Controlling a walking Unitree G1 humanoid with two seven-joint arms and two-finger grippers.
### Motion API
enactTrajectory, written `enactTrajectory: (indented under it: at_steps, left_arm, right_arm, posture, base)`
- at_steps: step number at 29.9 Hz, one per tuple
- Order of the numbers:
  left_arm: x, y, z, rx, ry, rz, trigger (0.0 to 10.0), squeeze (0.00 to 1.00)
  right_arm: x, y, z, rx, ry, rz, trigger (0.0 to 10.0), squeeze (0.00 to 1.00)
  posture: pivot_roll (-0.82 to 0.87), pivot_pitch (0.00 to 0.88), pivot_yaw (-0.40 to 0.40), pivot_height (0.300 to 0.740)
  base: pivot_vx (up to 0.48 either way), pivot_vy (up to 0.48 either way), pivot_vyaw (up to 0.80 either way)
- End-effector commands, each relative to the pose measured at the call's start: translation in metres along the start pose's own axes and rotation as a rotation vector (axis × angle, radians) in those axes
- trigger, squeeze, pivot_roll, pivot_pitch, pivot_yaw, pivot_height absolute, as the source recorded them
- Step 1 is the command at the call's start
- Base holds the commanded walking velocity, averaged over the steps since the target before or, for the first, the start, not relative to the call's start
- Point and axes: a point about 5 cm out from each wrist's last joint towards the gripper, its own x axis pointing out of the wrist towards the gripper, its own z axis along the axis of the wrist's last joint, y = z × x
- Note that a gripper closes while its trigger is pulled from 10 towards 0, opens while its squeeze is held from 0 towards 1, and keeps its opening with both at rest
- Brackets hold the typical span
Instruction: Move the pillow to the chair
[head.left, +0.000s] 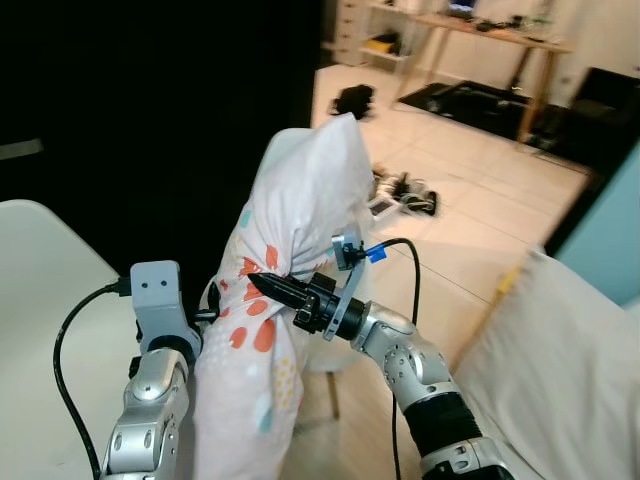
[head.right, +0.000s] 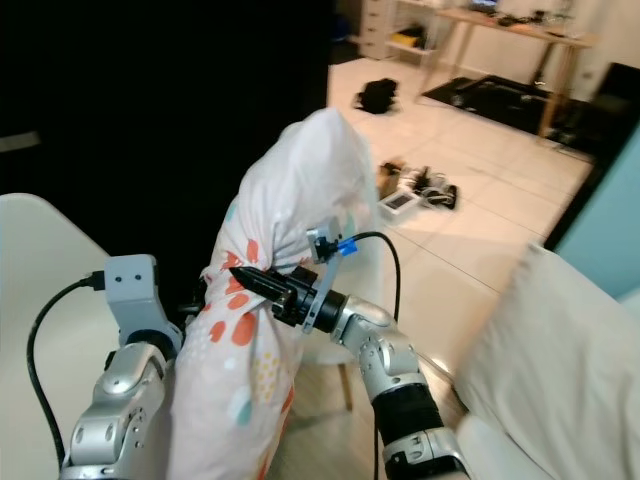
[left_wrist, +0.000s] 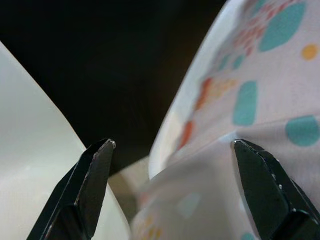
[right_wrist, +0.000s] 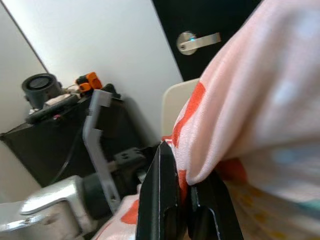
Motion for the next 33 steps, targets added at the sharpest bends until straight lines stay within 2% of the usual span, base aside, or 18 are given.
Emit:
enactTrajectory:
  at_steps: [1, 5, 15, 24, 27, 29, 32, 33]
  left_arm:
    - [0.0, -0.009, 0.0, 0.002, 0.006, -0.029, 10.0, 0.0]
    - [0.0, -0.008, 0.002, 0.004, 0.0, -0.026, 10.0, 0.0]
    - [0.002, -0.009, 0.003, 0.005, -0.009, -0.046, 10.0, 0.0]
    - [0.002, -0.011, 0.004, 0.009, -0.015, -0.052, 10.0, 0.0]
    - [0.002, -0.009, 0.006, 0.014, -0.025, -0.043, 10.0, 0.0]
    - [0.004, -0.007, 0.01, 0.027, -0.044, -0.022, 10.0, 0.0]
    - [0.004, -0.007, 0.01, 0.027, -0.044, -0.022, 10.0, 0.0]
    - [0.004, -0.006, 0.012, 0.032, -0.053, -0.014, 10.0, 0.0]
  right_arm:
    - [0.002, -0.001, 0.015, -0.024, -0.053, 0.004, 10.0, 0.0]
    - [0.003, -0.002, 0.014, -0.034, -0.036, -0.019, 10.0, 0.0]
    - [0.003, -0.008, 0.015, -0.011, -0.04, -0.072, 10.0, 0.0]
    - [0.003, -0.007, 0.016, -0.019, -0.038, -0.052, 10.0, 0.0]
    - [0.004, -0.003, 0.017, -0.034, -0.034, -0.014, 10.0, 0.0]
    - [0.006, 0.006, 0.019, -0.072, -0.04, 0.063, 10.0, 0.0]
    - [0.006, 0.006, 0.019, -0.072, -0.04, 0.063, 10.0, 0.0]
    - [0.008, 0.011, 0.021, -0.089, -0.041, 0.112, 10.0, 0.0]
  posture:
    - [-0.02, 0.0, -0.075, 0.738]
    - [-0.02, 0.0, -0.076, 0.738]
    - [-0.02, 0.0, -0.079, 0.738]
    - [-0.02, 0.0, -0.079, 0.738]
    - [-0.02, 0.0, -0.08, 0.738]
    - [-0.01, 0.0, -0.083, 0.738]
    - [-0.01, 0.0, -0.083, 0.738]
    - [-0.01, 0.0, -0.086, 0.738]
  base:
    - [0.307, 0.0, 0.0]
    - [0.307, 0.0, -0.2]
    - [0.309, 0.0, -0.8]
    - [0.308, 0.0, -0.8]
    - [0.314, 0.0, 0.0]
    - [0.317, 0.0, 0.21]
    - [0.319, 0.0, 0.43]
    - [0.315, 0.0, 0.77]
